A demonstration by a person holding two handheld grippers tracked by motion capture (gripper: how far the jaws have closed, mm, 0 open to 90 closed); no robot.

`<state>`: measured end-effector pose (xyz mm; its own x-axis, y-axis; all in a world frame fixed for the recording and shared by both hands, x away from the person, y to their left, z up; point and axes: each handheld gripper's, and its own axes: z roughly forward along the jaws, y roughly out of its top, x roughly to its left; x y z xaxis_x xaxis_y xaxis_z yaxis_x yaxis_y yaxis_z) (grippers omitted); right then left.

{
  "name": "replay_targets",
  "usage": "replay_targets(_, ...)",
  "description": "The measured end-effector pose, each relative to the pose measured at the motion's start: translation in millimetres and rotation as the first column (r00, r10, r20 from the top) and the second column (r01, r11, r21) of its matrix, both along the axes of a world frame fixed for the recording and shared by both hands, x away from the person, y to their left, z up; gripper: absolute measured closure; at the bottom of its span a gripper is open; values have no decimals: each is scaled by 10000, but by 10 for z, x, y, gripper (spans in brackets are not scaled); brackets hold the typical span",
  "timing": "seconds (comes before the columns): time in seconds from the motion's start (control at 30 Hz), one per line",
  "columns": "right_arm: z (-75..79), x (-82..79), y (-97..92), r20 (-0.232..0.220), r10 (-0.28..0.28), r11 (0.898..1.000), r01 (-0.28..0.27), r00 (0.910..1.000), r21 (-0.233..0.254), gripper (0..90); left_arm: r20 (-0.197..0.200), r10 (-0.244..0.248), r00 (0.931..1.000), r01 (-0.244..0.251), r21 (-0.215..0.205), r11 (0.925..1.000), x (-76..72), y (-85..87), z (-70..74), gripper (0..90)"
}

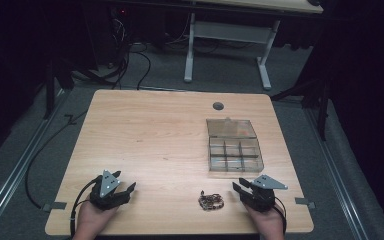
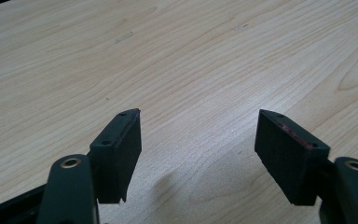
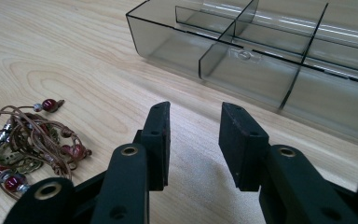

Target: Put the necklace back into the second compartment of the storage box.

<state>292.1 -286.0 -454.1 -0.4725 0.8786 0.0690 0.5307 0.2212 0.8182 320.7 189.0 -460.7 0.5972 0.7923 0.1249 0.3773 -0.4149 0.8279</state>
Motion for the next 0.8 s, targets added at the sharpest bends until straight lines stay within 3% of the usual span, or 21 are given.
replay_targets(0.8, -1, -1, -17, -91, -36, 9999, 37, 10000, 118, 677, 41, -57, 10000, 56, 81, 10000, -5, -8, -1, 320)
